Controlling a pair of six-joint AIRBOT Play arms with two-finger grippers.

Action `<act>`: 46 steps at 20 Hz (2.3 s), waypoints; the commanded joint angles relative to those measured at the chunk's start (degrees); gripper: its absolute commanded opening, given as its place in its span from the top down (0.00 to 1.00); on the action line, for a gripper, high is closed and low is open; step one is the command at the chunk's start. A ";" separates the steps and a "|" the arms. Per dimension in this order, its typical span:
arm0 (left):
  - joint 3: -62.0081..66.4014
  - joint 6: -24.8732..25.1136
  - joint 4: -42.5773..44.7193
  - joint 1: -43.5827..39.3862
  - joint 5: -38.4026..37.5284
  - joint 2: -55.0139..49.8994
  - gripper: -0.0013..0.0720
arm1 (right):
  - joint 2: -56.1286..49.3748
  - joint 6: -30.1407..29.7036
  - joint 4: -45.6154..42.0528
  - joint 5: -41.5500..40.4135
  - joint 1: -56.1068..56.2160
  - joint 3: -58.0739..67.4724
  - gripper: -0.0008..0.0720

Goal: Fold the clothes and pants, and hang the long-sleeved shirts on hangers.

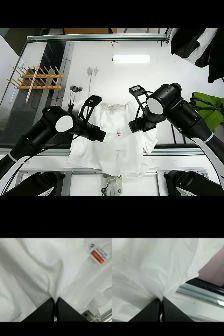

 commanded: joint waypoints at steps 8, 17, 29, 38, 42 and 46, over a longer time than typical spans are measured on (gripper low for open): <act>-2.05 -0.07 -0.04 1.92 3.28 2.51 0.96 | 0.09 -0.85 -2.45 -5.99 -2.56 -0.17 0.96; 5.31 2.45 -1.07 5.33 3.17 0.15 0.12 | 0.09 -0.72 -1.81 -6.10 -2.54 -0.17 0.96; 23.30 14.64 10.47 47.54 3.93 -13.05 0.12 | -0.04 -0.72 -1.84 -6.12 -2.54 -0.17 0.96; 32.09 14.58 28.57 54.86 17.44 -34.56 0.12 | -0.02 -0.72 -1.84 -6.12 -2.54 -0.17 0.96; 36.50 14.60 33.59 55.84 17.84 -43.65 0.12 | -0.04 -0.70 -1.84 -6.12 -2.54 -0.17 0.96; 42.01 14.58 36.24 55.84 18.29 -50.88 0.12 | -0.02 -0.70 -1.84 -6.12 -2.54 -0.17 0.96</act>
